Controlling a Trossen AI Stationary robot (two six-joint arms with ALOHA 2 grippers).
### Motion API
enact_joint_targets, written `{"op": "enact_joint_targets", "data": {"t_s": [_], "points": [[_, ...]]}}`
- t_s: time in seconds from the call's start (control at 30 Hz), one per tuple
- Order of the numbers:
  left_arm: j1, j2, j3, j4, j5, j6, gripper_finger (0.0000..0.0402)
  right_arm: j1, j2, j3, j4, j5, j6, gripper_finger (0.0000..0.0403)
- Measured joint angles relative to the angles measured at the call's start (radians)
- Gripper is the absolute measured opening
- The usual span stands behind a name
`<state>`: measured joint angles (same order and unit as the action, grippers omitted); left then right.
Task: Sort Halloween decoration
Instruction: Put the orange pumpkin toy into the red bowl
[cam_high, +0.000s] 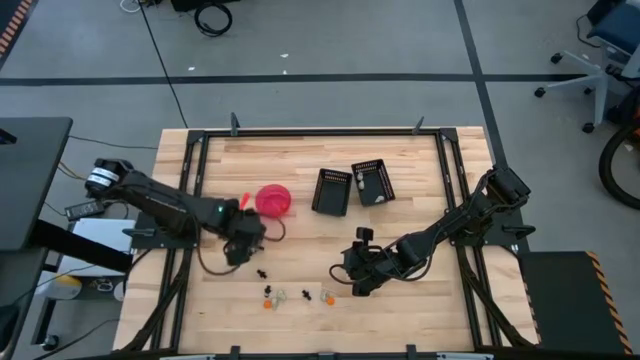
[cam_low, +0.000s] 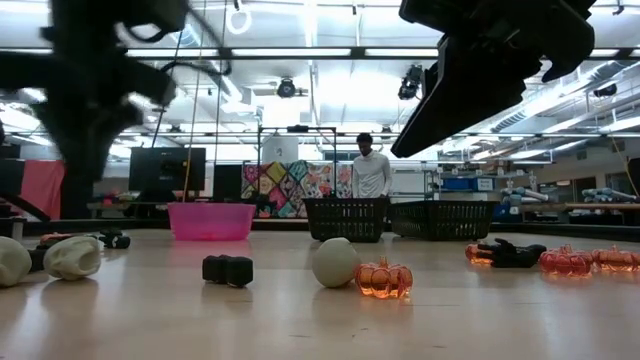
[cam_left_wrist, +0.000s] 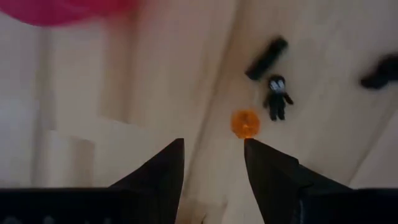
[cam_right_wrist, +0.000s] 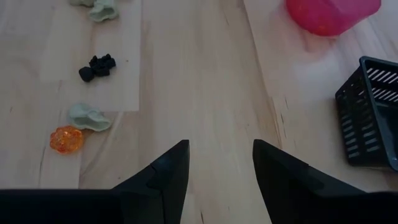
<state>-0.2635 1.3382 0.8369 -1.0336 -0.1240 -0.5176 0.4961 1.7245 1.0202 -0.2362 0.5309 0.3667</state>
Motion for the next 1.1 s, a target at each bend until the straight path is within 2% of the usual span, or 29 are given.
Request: {"op": "enact_joint_targets", "data": {"t_s": [0.2,0.57,0.73,1.1], "points": [[-0.080,0.067,-0.062,0.053,0.030,-0.026,0.0175,0.000,0.000,0.000,0.013,0.000,-0.025,0.0181],[-0.092,0.217,-0.061,0.130,0.031,0.067,0.0175,-0.007,0.000,0.000,0.012,0.000,-0.030,0.0181],[-0.113,0.228,-0.061,0.150,0.029,0.085,0.0172,-0.008,0.000,0.000,0.012,0.000,-0.030,0.0181],[-0.098,0.230,-0.063,0.209,0.044,0.102,0.0125,-0.008,0.000,0.000,0.013,0.000,-0.030,0.0181]]}}
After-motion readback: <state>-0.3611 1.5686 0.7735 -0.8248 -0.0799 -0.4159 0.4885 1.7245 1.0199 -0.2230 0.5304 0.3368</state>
